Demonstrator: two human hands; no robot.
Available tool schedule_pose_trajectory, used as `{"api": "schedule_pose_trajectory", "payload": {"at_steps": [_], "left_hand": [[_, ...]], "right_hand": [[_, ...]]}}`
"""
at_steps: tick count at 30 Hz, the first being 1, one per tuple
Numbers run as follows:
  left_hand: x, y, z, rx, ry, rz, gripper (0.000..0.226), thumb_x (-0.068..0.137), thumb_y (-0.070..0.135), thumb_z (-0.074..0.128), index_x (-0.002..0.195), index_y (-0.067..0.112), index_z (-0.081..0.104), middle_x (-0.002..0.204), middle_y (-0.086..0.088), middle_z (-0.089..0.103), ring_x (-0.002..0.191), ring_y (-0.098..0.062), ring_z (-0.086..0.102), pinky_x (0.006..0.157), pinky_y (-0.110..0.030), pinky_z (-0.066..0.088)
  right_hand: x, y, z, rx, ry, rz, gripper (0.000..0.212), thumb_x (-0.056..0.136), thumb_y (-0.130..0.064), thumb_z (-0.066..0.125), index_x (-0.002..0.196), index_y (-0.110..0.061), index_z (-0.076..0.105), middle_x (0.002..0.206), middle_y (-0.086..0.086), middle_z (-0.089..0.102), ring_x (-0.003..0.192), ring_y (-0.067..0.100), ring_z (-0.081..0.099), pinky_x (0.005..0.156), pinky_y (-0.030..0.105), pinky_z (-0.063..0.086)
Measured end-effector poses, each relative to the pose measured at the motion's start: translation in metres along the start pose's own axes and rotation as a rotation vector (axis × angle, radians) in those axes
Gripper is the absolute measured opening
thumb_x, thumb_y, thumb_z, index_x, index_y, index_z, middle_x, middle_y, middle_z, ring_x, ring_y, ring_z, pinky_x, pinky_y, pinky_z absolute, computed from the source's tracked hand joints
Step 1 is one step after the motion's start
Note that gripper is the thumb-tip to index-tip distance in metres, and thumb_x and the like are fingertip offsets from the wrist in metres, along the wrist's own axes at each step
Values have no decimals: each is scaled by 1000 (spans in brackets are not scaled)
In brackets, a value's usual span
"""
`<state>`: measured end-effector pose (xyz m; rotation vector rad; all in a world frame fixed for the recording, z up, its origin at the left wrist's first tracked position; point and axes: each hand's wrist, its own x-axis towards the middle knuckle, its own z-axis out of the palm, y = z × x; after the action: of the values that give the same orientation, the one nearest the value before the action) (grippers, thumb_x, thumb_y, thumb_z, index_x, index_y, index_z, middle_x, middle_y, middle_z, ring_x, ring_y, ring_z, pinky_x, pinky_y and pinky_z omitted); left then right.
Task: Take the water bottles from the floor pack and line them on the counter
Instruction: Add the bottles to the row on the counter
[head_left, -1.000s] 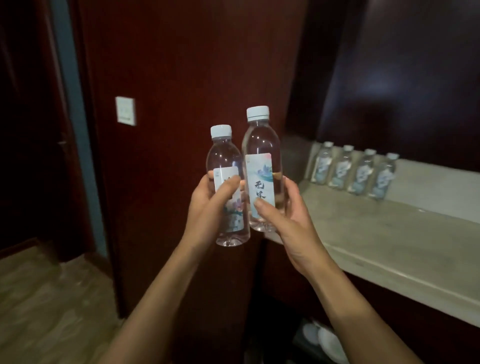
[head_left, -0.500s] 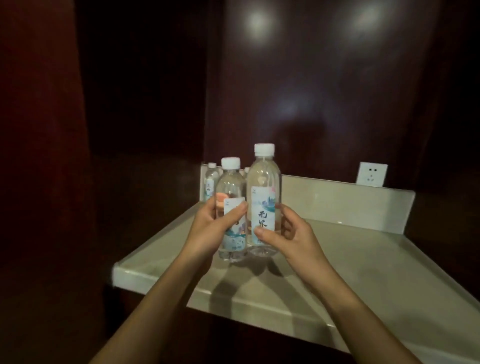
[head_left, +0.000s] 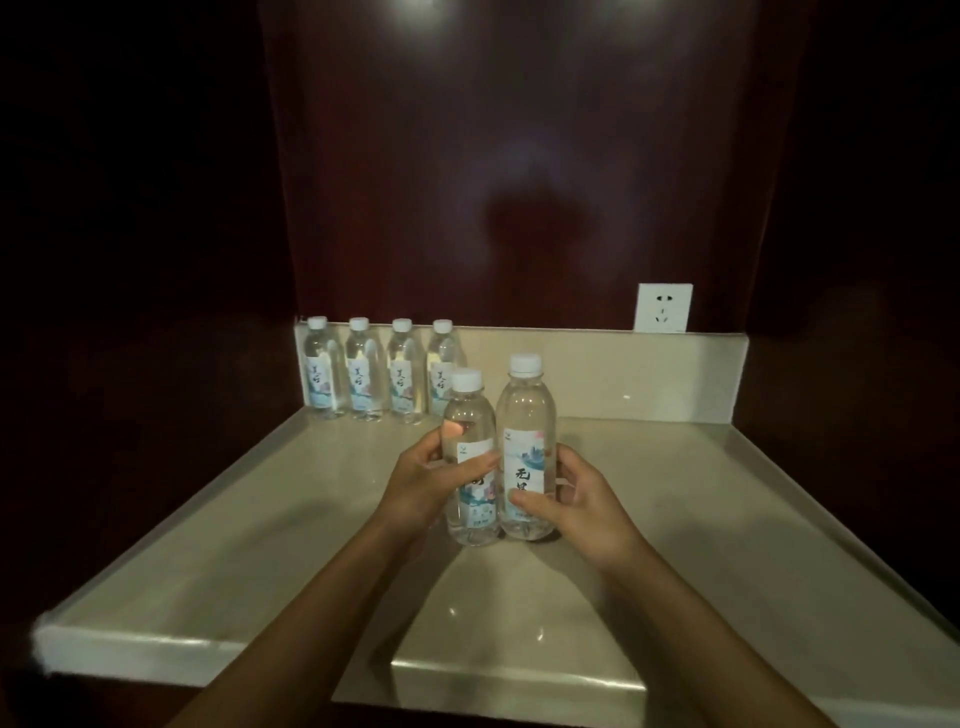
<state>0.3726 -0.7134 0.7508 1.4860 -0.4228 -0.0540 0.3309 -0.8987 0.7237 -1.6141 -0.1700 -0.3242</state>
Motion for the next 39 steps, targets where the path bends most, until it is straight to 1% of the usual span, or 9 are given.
{"api": "schedule_pose_trajectory", "payload": {"at_steps": [3,5,10,18,23,28,31,34,39], "left_hand": [[-2,-8,5,-23,71,16,33,80,-4,77,112,2,69,84,1,79,72,-12,76,58,-22,58],[6,-18,7,-49,114,4,33,78,-5,78,108,2,69,82,-2,78,68,-12,75,55,-24,58],[48,-42,5,-143,133,-53,46,68,3,89,110,8,70,105,-22,75,96,-44,73,82,-64,58],[110,-60,-16,208,120,127,45,72,36,87,112,26,69,107,-1,76,94,-16,75,83,-48,62],[144,-68,-27,328,112,197,41,80,29,83,116,25,67,106,3,74,95,-11,73,84,-41,62],[158,-67,-26,379,58,196,44,83,27,81,122,23,61,103,13,71,85,8,68,69,-8,52],[164,-69,-27,479,80,192,56,78,41,83,126,30,56,111,13,71,97,-3,67,82,-23,56],[164,-81,-34,680,64,146,71,67,49,87,124,30,49,113,7,71,100,-14,70,84,-40,60],[153,-100,-39,853,32,135,63,65,47,89,117,24,62,109,5,74,92,-11,71,79,-30,58]], "right_hand": [[0,14,3,-14,8,26,49,82,3,74,123,-17,58,102,-2,74,92,18,74,72,29,60],[6,20,2,-18,18,55,46,81,3,74,120,-16,59,101,0,75,93,20,74,74,34,61],[37,34,-7,-111,49,107,48,75,-6,80,117,-19,61,107,5,74,98,25,72,84,44,60],[88,52,5,-130,127,135,44,80,-5,77,115,-27,60,107,1,72,99,23,71,84,44,60],[112,61,8,-169,133,146,43,85,-11,75,114,-36,56,101,-15,71,92,8,69,82,30,59],[127,64,6,-229,140,158,49,90,-14,69,131,-31,47,120,-5,67,98,7,66,80,25,56],[137,66,1,-269,130,154,63,91,-20,69,143,-31,34,127,-9,61,100,4,64,83,27,56],[140,69,-1,-269,106,166,68,85,-24,76,136,-29,33,120,-14,59,96,3,63,76,23,58],[146,85,-3,-555,200,113,55,74,-41,81,113,-33,44,112,-11,65,97,7,66,82,39,60]]}}
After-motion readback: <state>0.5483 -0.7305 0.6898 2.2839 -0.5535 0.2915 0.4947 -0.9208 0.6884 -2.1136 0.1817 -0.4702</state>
